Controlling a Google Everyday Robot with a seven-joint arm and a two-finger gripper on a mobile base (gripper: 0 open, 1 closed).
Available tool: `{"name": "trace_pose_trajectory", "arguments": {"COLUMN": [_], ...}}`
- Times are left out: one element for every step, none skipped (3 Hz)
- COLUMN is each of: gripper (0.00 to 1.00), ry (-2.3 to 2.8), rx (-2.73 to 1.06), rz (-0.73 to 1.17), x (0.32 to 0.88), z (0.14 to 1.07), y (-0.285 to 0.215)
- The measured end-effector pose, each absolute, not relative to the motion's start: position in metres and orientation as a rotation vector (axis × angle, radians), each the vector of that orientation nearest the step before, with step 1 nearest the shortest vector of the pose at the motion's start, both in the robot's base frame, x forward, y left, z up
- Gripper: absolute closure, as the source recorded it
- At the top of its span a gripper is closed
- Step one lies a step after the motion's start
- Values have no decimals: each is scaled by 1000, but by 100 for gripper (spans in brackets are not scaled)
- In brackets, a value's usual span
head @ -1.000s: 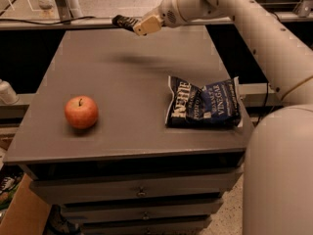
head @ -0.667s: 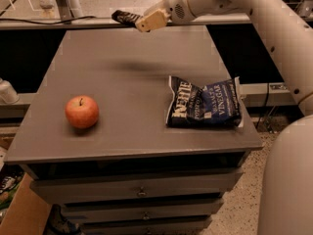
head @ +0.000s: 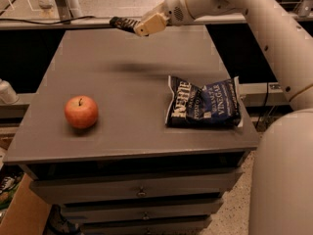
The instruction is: Move rxbar chocolate near apple
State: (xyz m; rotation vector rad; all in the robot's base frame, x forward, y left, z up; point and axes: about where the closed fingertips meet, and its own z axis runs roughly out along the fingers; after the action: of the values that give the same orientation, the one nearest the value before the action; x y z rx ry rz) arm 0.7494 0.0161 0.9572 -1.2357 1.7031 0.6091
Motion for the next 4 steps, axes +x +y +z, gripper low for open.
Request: {"name": "trace_pose_trajectory", "arguments": {"gripper": [100,100,100,100], "ry": [1696,1692,1685,1698], "rx": [-1350,-1470,-1586,-1696], "rz": [695,777,809,783], "x": [720,679,637,609], "z": [946,931,916,894], "y": [25,37,51,64]}}
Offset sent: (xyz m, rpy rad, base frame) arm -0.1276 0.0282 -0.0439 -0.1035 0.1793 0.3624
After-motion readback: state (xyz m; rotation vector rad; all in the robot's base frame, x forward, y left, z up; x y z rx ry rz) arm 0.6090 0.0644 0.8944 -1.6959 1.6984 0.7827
